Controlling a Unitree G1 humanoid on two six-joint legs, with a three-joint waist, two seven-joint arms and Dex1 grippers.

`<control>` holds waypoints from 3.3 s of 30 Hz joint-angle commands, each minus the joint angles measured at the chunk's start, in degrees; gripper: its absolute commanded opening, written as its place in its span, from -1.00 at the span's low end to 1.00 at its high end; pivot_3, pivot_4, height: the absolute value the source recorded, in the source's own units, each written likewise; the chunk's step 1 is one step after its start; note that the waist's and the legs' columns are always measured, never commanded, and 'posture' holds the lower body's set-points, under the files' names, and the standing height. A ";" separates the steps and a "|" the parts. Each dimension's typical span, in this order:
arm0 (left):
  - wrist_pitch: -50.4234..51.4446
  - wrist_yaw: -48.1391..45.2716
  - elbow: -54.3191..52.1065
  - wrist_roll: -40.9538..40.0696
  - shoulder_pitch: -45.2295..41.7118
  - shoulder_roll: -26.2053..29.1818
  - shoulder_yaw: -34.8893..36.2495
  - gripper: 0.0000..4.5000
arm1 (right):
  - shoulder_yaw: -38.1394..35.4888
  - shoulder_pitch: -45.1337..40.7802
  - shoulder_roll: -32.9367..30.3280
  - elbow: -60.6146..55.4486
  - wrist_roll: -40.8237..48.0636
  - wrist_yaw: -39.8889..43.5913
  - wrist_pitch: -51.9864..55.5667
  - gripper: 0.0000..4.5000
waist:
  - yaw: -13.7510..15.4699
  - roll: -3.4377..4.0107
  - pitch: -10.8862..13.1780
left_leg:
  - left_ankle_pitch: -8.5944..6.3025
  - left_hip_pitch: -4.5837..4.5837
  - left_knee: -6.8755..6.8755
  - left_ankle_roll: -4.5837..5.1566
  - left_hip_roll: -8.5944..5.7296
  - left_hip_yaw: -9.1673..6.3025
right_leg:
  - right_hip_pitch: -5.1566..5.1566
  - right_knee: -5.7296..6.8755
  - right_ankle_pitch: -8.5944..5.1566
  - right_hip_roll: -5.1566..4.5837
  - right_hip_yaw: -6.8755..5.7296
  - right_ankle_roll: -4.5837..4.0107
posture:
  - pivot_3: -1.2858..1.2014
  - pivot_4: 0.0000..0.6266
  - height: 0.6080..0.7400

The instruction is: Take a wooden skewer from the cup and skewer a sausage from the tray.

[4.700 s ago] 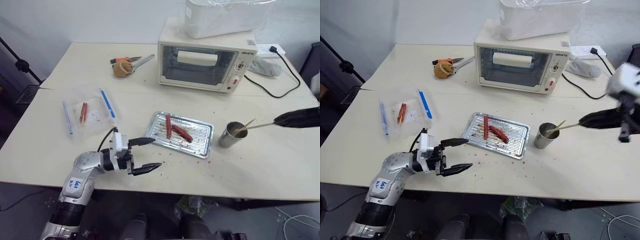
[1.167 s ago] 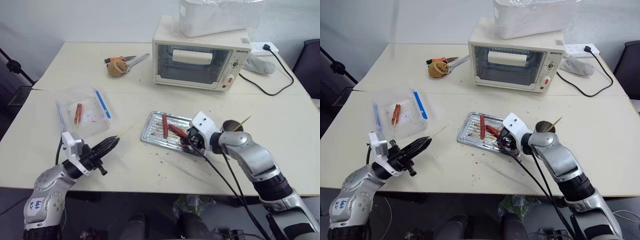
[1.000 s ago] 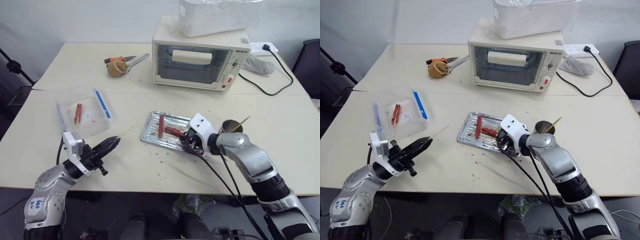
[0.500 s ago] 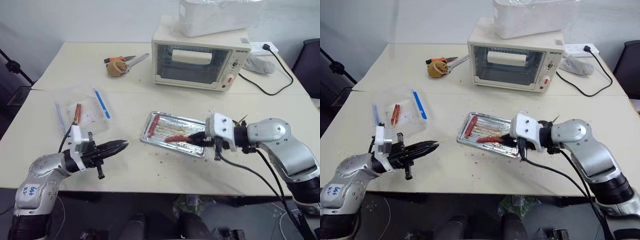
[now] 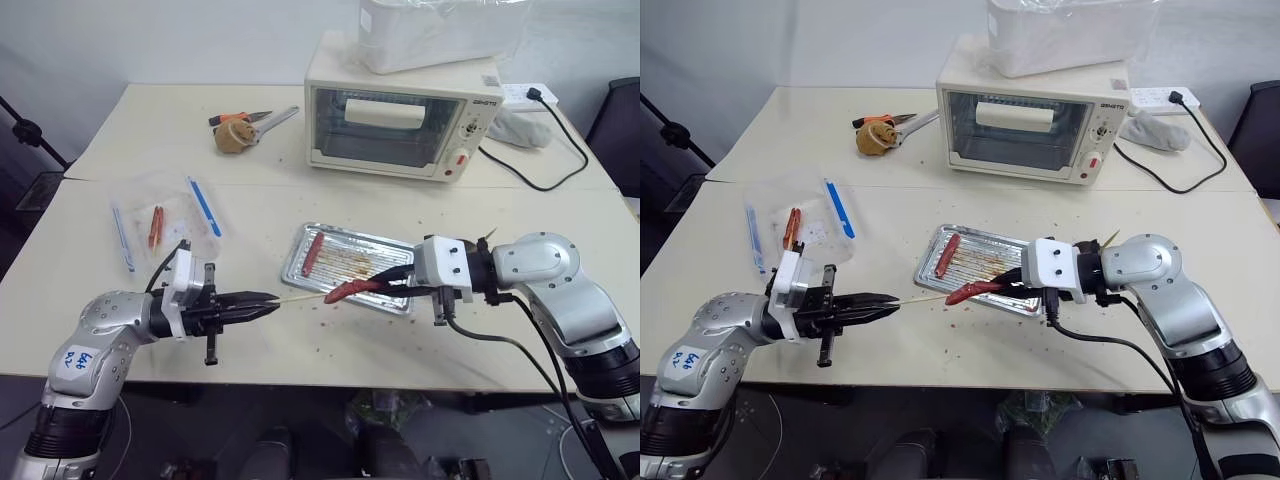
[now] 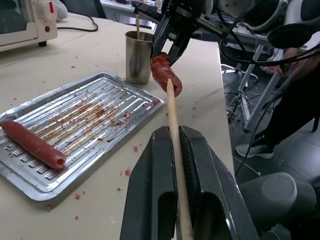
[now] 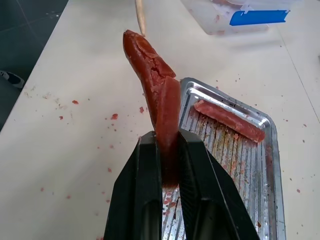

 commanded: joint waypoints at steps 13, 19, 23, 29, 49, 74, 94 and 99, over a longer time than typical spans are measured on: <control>-0.79 -0.73 0.62 0.64 0.47 0.23 1.15 -1.00 | -2.29 0.85 -0.71 -1.17 0.11 -1.32 -0.16 -0.89 | 0.00 0.00 0.00 | 0.01 0.00 0.01 0.00 0.00 0.00 | 0.00 0.02 0.00 0.00 0.00 0.00 | 0.03 -0.52 1.00; -0.93 -0.49 0.81 0.93 -0.02 -0.61 0.15 -1.00 | -2.00 0.77 -0.29 -1.58 0.27 -1.70 0.25 -0.89 | 0.01 0.00 0.00 | 0.01 0.00 0.01 0.00 0.00 0.00 | 0.00 0.02 0.00 0.00 0.00 0.00 | 0.03 -0.52 1.00; -1.01 -0.53 0.85 1.34 -0.30 -1.18 -0.66 -1.00 | -1.79 0.82 -0.01 -2.32 0.43 -2.20 0.97 -0.89 | 0.01 0.00 0.00 | 0.01 0.00 0.02 0.00 0.00 0.00 | 0.00 0.03 0.00 0.00 0.00 0.00 | 0.03 -0.52 1.00; -1.56 -0.40 2.24 2.07 -2.13 -2.38 -1.95 -1.00 | -1.13 0.53 0.61 -3.08 0.47 -2.75 1.96 -0.89 | 0.02 0.00 0.00 | 0.01 0.00 0.02 0.00 0.00 0.00 | 0.00 0.04 0.00 0.00 0.00 0.00 | 0.03 -0.52 1.00; -3.23 -0.57 5.66 4.72 -6.73 -6.78 -5.55 -1.00 | -0.06 0.46 2.22 -6.30 0.56 -3.10 3.83 -0.89 | 0.07 0.00 0.00 | 0.01 -0.01 0.16 0.00 -0.01 0.00 | 0.01 0.12 0.00 0.02 -0.02 0.00 | 0.03 -0.52 1.00; -3.05 -1.12 7.14 4.94 -8.62 -8.20 -5.96 -1.00 | -2.21 1.63 3.36 -8.48 2.13 -4.59 8.23 -0.10 | 0.08 0.00 0.00 | 0.01 -0.03 0.23 0.00 -0.01 -0.01 | 0.01 0.16 0.00 0.02 -0.02 0.00 | 0.03 -0.52 1.00; 2.38 54.09 10.58 4.07 -9.65 -18.18 25.04 -1.00 | -24.28 31.34 20.54 -22.10 21.73 -21.64 0.63 0.99 | 1.44 -0.26 -0.14 | 0.04 0.06 0.40 0.07 -0.12 -0.12 | 0.24 0.18 0.12 0.03 -0.04 0.22 | 0.03 -0.52 1.00; 2.42 58.50 12.57 7.05 -11.63 -19.81 22.34 -1.00 | -20.30 32.31 19.70 -21.41 18.31 -19.60 -3.38 0.99 | 1.48 -0.27 -0.14 | 0.03 0.07 0.38 0.05 -0.12 -0.09 | 0.18 0.22 0.12 0.08 -0.04 0.23 | 0.03 -0.52 1.00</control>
